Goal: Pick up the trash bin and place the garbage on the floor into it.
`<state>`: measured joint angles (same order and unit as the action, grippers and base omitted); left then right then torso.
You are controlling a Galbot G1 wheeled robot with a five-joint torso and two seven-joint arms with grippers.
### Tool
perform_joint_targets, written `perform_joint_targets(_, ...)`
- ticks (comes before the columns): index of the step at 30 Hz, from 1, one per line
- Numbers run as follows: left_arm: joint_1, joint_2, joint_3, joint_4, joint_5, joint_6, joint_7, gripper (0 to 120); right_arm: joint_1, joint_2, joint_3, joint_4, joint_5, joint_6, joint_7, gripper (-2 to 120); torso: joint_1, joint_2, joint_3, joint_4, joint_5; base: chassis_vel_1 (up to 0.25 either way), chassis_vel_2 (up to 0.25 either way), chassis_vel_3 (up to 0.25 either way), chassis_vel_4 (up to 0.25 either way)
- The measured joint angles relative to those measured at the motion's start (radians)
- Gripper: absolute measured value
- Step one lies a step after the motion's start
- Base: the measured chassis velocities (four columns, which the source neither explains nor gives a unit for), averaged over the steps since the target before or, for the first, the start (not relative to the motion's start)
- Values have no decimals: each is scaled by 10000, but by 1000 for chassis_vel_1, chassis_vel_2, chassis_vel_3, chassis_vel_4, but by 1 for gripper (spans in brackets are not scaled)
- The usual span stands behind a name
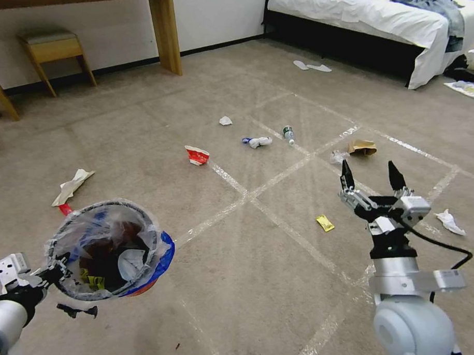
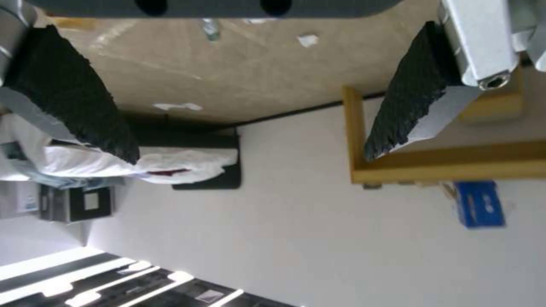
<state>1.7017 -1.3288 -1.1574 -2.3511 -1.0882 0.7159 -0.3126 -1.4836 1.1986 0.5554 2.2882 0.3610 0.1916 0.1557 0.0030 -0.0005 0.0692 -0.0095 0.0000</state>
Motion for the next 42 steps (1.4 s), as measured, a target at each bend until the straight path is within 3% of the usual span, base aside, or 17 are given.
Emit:
perform_joint_targets(11,47,-62,13,-74,-3,0,-2,0,-425,695,-234,-307,-1496,552,72,100,0,0,1,-1,1,-54,51,42,-47)
perform_joint_targets(42,87,21,52,-75,-30,3,-29,0,-266,878,-575,-700,-1921,704,107,100,1,-1,0,0,3,-112,115,111,-113)
